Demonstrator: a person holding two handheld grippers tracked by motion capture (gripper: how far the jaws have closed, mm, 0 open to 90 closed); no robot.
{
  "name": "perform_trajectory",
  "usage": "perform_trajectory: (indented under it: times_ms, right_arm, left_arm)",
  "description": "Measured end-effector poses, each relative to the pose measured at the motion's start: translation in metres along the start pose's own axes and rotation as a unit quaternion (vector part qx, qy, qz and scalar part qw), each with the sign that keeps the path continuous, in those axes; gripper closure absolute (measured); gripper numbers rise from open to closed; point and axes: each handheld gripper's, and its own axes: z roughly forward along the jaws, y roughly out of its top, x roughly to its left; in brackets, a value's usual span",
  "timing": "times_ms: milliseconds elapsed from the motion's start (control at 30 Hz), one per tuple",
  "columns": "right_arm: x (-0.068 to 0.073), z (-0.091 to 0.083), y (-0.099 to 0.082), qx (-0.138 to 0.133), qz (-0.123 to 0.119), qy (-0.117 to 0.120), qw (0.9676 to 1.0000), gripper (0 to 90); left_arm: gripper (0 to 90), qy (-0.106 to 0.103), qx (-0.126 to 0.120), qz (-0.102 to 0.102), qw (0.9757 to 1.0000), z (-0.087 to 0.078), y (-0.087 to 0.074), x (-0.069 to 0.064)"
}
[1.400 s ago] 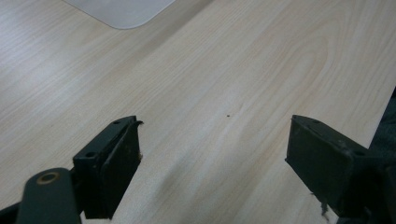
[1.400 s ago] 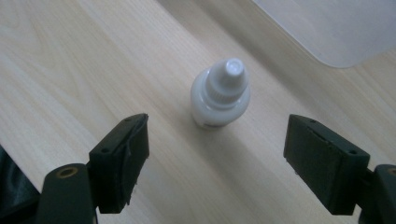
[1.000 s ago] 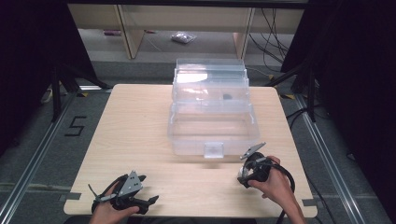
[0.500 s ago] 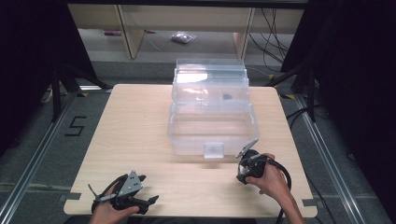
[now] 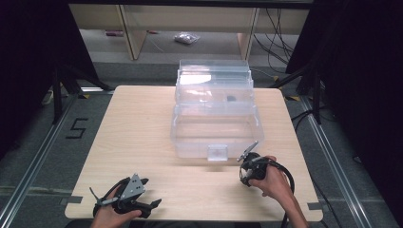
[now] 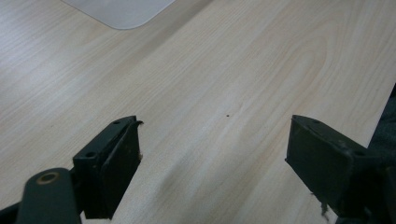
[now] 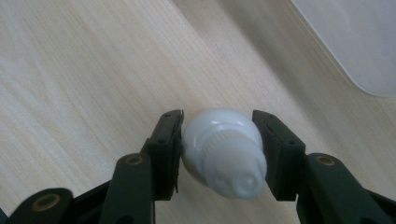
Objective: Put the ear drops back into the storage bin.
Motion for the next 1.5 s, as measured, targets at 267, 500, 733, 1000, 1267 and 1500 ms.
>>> perform_trajectory:
  times_ms: [267,500,733,1000,1267,1500]
  right_arm:
    - [0.0,0.003,0.002,0.007,-0.003,0.002,1.0,59.8]
    - [0.001,0.001,0.003,0.009,0.002,-0.001,1.0,60.1]
    - [-0.001,-0.012,0.006,-0.004,-0.006,0.002,1.0,60.0]
    - [-0.004,-0.025,0.008,-0.008,0.0,0.006,1.0,60.0]
    - [-0.011,-0.04,0.012,-0.012,-0.002,0.007,0.9999,60.0]
    - [-0.017,-0.053,0.015,-0.014,-0.003,0.003,0.9999,60.0]
  left_arm:
    - [17.1,0.0,0.0,0.001,1.0,0.0,0.0,0.0]
    - [17.1,0.0,0.0,0.0,1.0,0.0,0.0,0.0]
    - [17.1,0.002,0.005,0.006,1.0,0.0,0.0,0.001]
    - [17.1,0.002,0.005,0.006,1.0,0.0,0.0,0.001]
    - [17.1,0.003,0.005,0.006,1.0,0.0,0.0,0.001]
    - [17.1,0.003,0.006,0.006,1.0,0.0,0.0,0.001]
